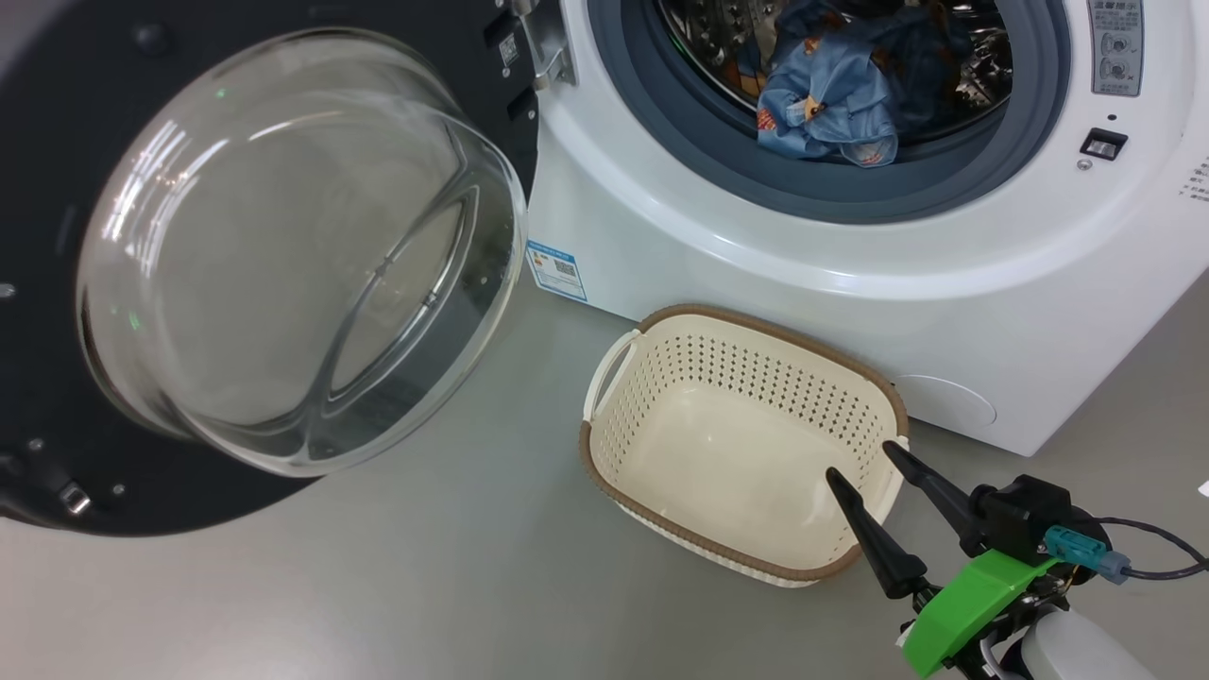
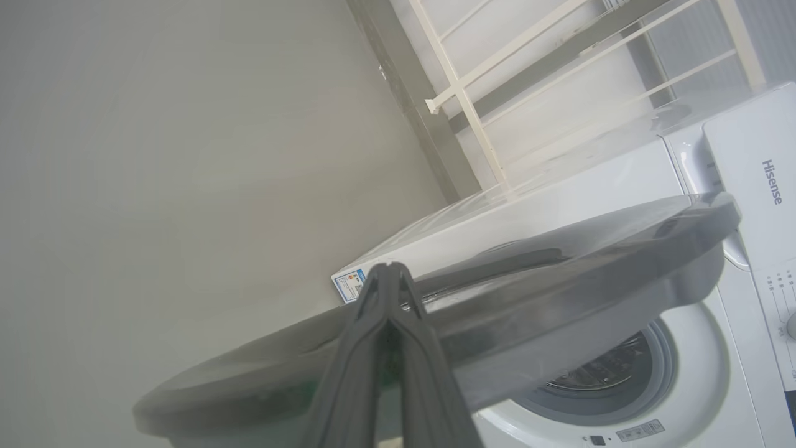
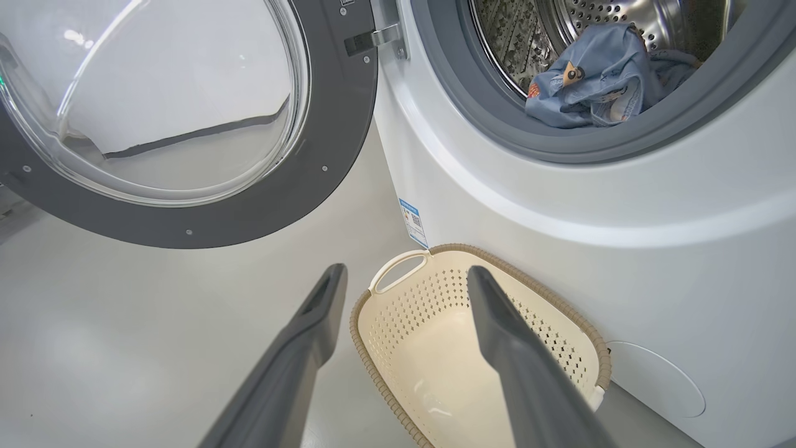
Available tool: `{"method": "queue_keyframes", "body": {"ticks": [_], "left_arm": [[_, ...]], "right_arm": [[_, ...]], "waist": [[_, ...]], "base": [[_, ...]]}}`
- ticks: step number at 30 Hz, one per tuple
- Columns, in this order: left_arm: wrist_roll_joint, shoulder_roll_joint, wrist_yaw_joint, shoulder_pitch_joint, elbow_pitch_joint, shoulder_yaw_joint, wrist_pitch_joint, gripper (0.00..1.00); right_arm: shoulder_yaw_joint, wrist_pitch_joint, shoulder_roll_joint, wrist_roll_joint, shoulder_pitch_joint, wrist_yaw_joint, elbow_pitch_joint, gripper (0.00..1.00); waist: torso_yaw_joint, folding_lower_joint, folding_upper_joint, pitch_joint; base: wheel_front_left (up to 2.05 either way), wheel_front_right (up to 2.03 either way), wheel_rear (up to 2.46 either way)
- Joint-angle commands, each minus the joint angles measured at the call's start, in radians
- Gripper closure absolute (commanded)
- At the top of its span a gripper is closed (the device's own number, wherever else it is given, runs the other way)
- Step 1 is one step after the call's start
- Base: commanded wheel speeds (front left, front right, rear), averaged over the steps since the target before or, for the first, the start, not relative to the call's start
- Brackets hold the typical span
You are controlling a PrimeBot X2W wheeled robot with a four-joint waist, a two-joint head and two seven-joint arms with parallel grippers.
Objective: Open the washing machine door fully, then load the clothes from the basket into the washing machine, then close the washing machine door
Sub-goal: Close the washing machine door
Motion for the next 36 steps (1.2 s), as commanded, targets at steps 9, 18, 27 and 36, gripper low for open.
{"method": "queue_keyframes", "body": {"ticks": [9,18,27,36], "left_arm": [[-0.059,0.056,-0.004,0.037,-0.131,0.019,0.122,1.00],[-0.083,0.058,-0.004,0.082,-0.238,0.028,0.204,1.00],[-0.093,0.046,-0.004,0.126,-0.391,0.029,0.286,1.00],[-0.098,0.004,-0.004,0.144,-0.541,0.014,0.374,1.00]], "right_arm": [[0.014,-0.005,0.007,-0.006,0.000,0.002,-0.020,0.00],[0.015,-0.005,0.009,-0.003,0.009,0.002,-0.018,0.00],[0.002,-0.005,0.012,0.003,0.033,0.002,-0.024,0.00],[-0.029,-0.005,0.022,-0.005,0.068,0.002,-0.033,0.00]], "waist": [[-0.002,0.0000,0.0000,-0.019],[-0.003,0.0000,0.0000,-0.037],[-0.009,0.0000,0.0000,-0.067],[-0.019,0.0000,0.0000,-0.088]], "base": [[0.00,0.00,0.00],[0.00,0.00,0.00],[0.00,0.00,0.00],[0.00,0.00,0.00]]}}
